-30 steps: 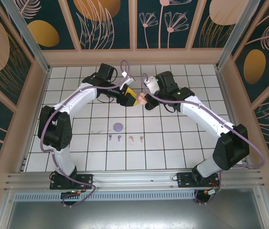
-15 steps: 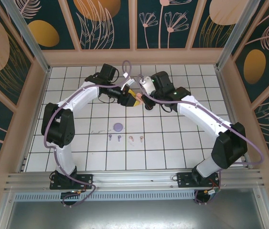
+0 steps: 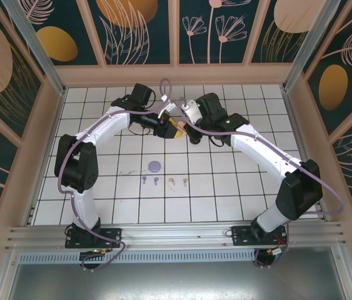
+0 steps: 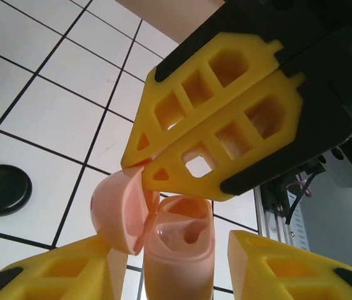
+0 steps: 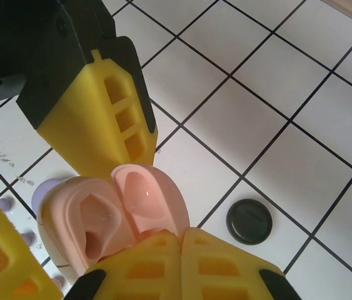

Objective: Insert wireless bluetooth earbuds into charging case

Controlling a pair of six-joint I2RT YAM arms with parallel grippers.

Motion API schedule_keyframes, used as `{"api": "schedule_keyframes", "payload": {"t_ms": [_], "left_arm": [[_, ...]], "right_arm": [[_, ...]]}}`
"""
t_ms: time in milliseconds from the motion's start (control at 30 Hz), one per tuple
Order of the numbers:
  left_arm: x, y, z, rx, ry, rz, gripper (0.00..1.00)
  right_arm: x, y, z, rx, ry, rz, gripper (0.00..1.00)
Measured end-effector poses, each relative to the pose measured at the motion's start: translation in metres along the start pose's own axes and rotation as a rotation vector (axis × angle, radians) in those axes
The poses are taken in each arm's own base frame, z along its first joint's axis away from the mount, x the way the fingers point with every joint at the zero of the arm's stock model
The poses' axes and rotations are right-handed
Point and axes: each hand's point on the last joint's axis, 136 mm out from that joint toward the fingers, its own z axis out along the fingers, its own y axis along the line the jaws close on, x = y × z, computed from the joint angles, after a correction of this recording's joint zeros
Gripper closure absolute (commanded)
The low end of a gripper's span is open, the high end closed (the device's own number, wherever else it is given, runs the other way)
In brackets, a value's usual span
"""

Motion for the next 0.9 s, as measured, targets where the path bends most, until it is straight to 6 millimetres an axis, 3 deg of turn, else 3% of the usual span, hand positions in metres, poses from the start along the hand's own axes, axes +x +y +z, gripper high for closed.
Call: {"api": "schedule_keyframes", "payload": {"t_ms": [467, 633, 767, 900], "left_arm": [[0.001, -0.001, -0.001, 0.018, -0.003, 0.007, 0.95], [0.002, 0.001, 0.0, 0.028, -0.022, 0.01, 1.0], [0.013, 0.008, 0.004, 0.015, -0.057, -0.032, 1.0], [0.014, 0.015, 0.003, -0.027, -0.113, -0.047, 1.0]], "right_arm": [[-0.001, 0.0, 0.001, 0.009, 0.008, -0.003, 1.0], [-0.001, -0.006, 0.0, 0.045, 0.013, 0.004, 0.61], [-0.002, -0.009, -0.003, 0.064, 0.009, 0.043, 0.54], [-0.005, -0.005, -0.021, 0.062, -0.035, 0.098, 0.51]]}}
